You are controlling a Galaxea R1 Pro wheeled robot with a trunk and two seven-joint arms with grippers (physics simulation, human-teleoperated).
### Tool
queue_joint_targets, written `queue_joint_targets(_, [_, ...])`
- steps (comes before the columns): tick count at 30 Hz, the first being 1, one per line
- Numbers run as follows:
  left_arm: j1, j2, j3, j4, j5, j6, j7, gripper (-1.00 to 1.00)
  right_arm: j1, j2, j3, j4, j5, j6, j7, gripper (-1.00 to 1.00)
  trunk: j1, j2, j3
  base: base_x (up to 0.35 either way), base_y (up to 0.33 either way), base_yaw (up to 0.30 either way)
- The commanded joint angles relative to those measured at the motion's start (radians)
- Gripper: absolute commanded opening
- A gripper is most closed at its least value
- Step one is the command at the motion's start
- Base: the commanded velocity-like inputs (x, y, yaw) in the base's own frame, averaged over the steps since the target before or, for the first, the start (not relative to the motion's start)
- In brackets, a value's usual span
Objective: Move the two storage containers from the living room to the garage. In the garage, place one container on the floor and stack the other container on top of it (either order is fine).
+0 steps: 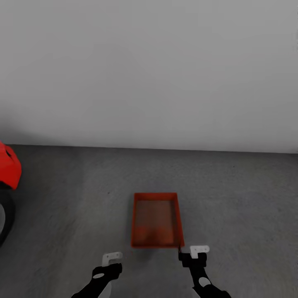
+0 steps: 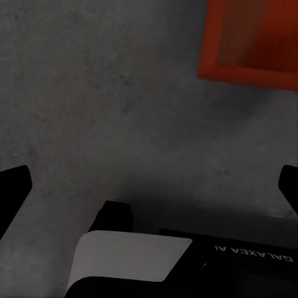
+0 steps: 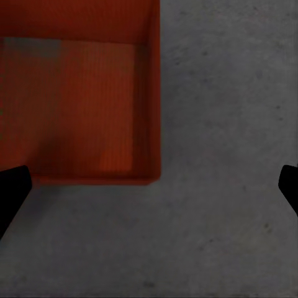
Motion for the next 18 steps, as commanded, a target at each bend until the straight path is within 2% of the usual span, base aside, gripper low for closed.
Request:
queue_joint_targets(1, [0.000,0.001,-0.008,-0.001,0.009,0.003,0.007,1.00,-0.001,0.000,0.009,0.001,-0.008,-0.003,-0.005,1.00,0.000,-0.001,-0.001,-0.301,0.135,0.000])
queue_joint_targets(18, [0.000,0.001,-0.009,-0.001,0.009,0.003,0.007,1.00,-0.001,0.000,0.009,0.003,-0.008,-0.003,-0.005,1.00,0.000,-0.001,-0.001,-0.304,0.139,0.000])
